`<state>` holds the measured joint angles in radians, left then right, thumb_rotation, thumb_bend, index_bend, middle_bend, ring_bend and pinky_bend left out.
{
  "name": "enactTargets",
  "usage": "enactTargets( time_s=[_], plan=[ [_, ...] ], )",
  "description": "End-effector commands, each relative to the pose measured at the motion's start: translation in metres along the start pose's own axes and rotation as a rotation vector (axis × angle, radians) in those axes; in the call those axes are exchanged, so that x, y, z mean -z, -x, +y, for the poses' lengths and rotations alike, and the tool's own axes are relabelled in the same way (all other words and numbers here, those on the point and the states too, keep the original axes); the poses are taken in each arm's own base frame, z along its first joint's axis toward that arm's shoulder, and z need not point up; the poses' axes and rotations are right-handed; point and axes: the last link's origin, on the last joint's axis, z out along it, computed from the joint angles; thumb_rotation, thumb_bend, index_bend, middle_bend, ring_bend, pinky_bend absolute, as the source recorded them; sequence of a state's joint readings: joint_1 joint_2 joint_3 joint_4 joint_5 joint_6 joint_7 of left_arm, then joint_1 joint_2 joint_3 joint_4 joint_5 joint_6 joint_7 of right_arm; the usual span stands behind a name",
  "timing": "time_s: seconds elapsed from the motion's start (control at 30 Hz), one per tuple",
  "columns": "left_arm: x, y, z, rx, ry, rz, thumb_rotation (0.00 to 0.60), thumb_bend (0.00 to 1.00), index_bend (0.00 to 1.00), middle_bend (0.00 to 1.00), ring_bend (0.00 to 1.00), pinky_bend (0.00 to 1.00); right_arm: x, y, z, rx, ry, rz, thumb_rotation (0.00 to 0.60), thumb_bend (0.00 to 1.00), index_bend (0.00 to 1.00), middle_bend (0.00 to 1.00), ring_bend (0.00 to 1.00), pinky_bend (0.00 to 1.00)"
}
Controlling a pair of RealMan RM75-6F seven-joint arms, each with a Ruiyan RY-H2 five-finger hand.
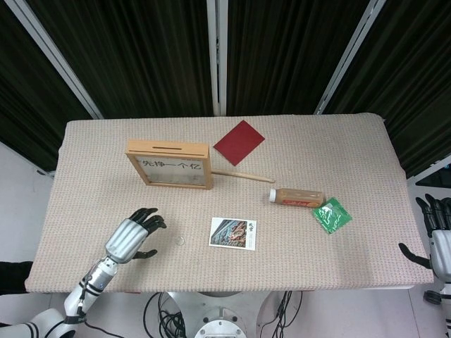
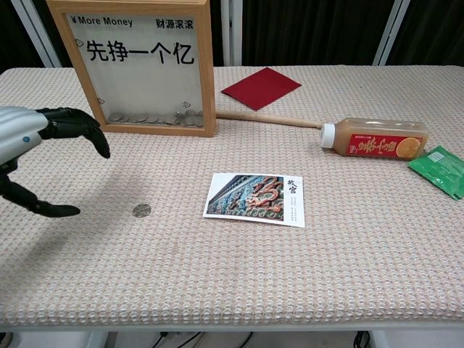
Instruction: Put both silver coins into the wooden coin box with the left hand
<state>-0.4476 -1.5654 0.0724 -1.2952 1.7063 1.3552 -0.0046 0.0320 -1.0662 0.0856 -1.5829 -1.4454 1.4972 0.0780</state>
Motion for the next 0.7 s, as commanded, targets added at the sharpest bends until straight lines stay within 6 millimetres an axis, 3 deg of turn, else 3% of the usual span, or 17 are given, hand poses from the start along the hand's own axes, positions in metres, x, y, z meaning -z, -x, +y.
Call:
enactTargets(
  time_s=[0.03, 0.23, 0.7],
  plan=[
    [-0.008, 0.011, 0.004, -0.004, 0.033, -0.008, 0.6, 0.06, 0.36, 0.27, 0.13, 0.21, 0.0, 0.0, 0.0, 0.0, 0.0, 0.001, 0.6, 0.12, 0.0, 0.0, 0.0, 0.0],
    [-0.014, 0.023, 0.006, -0.006, 0.069, -0.021, 0.6, 0.16, 0.39, 0.27, 0.13, 0.2, -0.001, -0.002, 0.002, -0.002, 0.008, 0.006, 0.6, 0.12, 0.0, 0.0, 0.0, 0.0],
    [-0.024, 0.046, 0.007, -0.018, 0.071, -0.057, 0.6, 0.18, 0.4, 0.24, 0.1, 0.17, -0.004, -0.001, 0.006, -0.003, 0.019, -0.001, 0.6, 0.12, 0.0, 0.0, 0.0, 0.0]
  ],
)
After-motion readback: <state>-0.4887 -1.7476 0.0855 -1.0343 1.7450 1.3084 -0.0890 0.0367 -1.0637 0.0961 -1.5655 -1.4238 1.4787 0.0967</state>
